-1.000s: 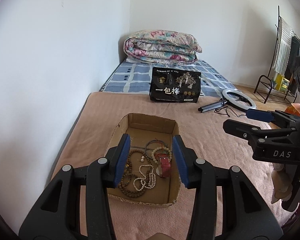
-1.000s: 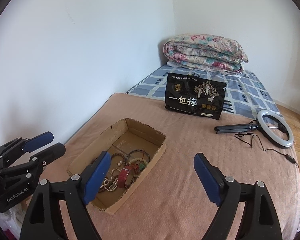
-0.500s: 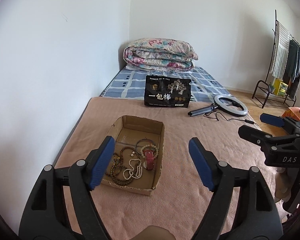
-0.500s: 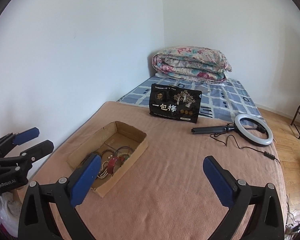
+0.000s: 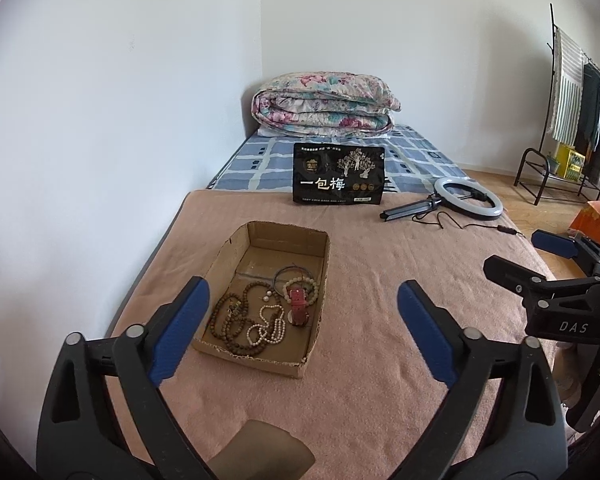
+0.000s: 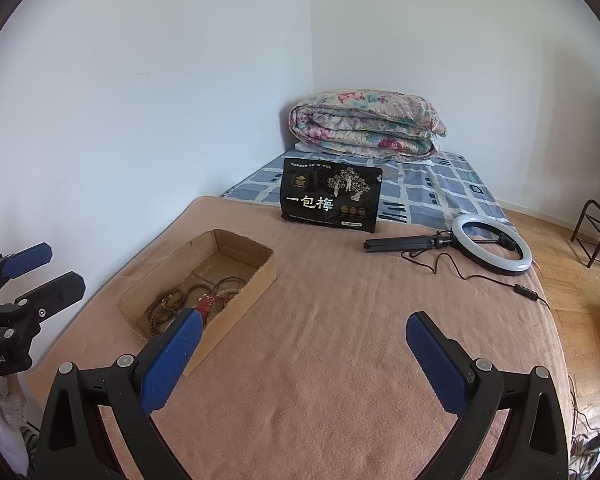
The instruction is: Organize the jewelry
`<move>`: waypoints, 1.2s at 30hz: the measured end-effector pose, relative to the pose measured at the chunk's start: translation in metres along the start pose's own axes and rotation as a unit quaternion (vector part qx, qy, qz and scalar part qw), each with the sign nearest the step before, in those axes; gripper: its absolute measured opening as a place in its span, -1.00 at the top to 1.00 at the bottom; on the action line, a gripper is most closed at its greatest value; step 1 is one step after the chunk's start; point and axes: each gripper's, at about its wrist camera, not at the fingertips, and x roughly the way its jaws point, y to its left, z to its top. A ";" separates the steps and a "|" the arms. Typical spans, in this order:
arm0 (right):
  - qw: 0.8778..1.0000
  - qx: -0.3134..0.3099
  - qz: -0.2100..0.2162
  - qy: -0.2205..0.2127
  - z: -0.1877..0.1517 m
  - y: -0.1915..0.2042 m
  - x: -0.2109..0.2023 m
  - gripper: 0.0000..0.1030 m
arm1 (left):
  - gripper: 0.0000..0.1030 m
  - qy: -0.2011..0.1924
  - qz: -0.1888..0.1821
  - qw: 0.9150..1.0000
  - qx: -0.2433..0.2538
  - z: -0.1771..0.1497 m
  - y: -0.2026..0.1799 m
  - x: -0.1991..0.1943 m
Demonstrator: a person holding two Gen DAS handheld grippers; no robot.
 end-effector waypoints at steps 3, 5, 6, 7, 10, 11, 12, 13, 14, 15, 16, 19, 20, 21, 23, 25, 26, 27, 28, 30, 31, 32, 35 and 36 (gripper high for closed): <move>1.000 0.011 -0.004 0.001 -0.003 -0.007 0.004 -0.99 | -0.94 0.000 -0.001 1.000 0.000 -0.001 -0.001 0.002; 1.000 0.014 -0.004 0.001 -0.005 -0.010 0.006 -0.99 | -0.94 0.000 0.000 1.000 0.000 -0.002 0.000 0.001; 1.000 0.015 -0.005 0.001 -0.006 -0.012 0.007 -0.99 | -0.95 0.002 0.002 1.000 0.002 -0.003 -0.001 0.002; 1.000 0.015 -0.007 0.001 -0.006 -0.013 0.008 -0.99 | -0.95 0.003 0.004 1.000 0.004 -0.004 -0.002 0.004; 1.000 0.015 -0.011 0.003 -0.007 -0.015 0.012 -0.99 | -0.96 0.006 0.009 1.000 0.005 -0.006 -0.004 0.007; 1.000 0.015 -0.012 0.003 -0.007 -0.015 0.013 -0.99 | -0.96 0.007 0.010 1.000 0.003 -0.006 -0.004 0.007; 1.000 0.015 -0.012 0.003 -0.008 -0.016 0.014 -0.99 | -0.97 0.006 0.010 1.000 0.001 -0.006 -0.003 0.008; 1.000 0.016 -0.013 0.004 -0.008 -0.016 0.015 -0.99 | -0.98 0.006 0.011 1.000 -0.001 -0.006 -0.002 0.008; 1.000 0.016 -0.013 0.004 -0.008 -0.016 0.016 -0.99 | -0.98 0.005 0.011 1.000 -0.003 -0.006 -0.002 0.008; 1.000 0.017 -0.013 0.004 -0.008 -0.016 0.016 -0.99 | -0.98 0.005 0.012 1.000 -0.004 -0.005 -0.001 0.009; 1.000 0.016 -0.013 0.005 -0.008 -0.016 0.017 -0.99 | -0.98 0.006 0.013 1.000 -0.004 -0.005 0.000 0.010; 1.000 0.012 -0.013 0.005 -0.009 -0.014 0.017 -0.99 | -0.98 0.008 0.015 1.000 -0.001 -0.007 -0.001 0.011; 1.000 0.010 -0.013 0.004 -0.009 -0.014 0.017 -0.99 | -0.98 0.008 0.017 1.000 0.001 -0.007 -0.001 0.011; 1.000 0.009 -0.014 0.003 -0.009 -0.013 0.016 -0.99 | -0.98 0.008 0.018 1.000 0.003 -0.007 -0.001 0.011; 1.000 0.007 -0.015 0.002 -0.009 -0.013 0.015 -0.99 | -0.98 0.008 0.020 1.000 0.004 -0.007 -0.001 0.011; 1.000 0.010 -0.016 0.004 -0.009 -0.014 0.016 -0.99 | -0.98 0.006 0.020 1.000 0.001 -0.007 -0.001 0.011; 1.000 0.011 -0.016 0.004 -0.010 -0.015 0.017 -0.99 | -0.98 0.006 0.021 1.000 -0.001 -0.007 -0.001 0.011; 1.000 0.013 -0.016 0.005 -0.010 -0.015 0.017 -0.99 | -0.98 0.005 0.021 1.000 -0.002 -0.007 0.000 0.010; 1.000 0.014 -0.016 0.005 -0.010 -0.016 0.018 -0.99 | -0.98 0.004 0.022 1.000 -0.004 -0.007 0.001 0.010; 1.000 0.014 -0.015 0.005 -0.010 -0.016 0.018 -0.99 | -0.98 0.003 0.022 1.000 -0.004 -0.007 0.001 0.010; 1.000 0.013 -0.015 0.005 -0.010 -0.015 0.018 -0.99 | -0.98 0.003 0.023 1.000 -0.003 -0.007 0.001 0.010; 1.000 0.012 -0.015 0.005 -0.009 -0.015 0.018 -0.99 | -0.98 0.004 0.022 1.000 -0.002 -0.007 0.001 0.011; 1.000 0.010 -0.013 0.004 -0.009 -0.014 0.020 -0.99 | -0.98 0.003 0.023 1.000 -0.002 -0.007 0.001 0.010; 1.000 0.010 -0.013 0.005 -0.009 -0.015 0.020 -0.99 | -0.98 0.004 0.022 1.000 -0.003 -0.007 0.001 0.010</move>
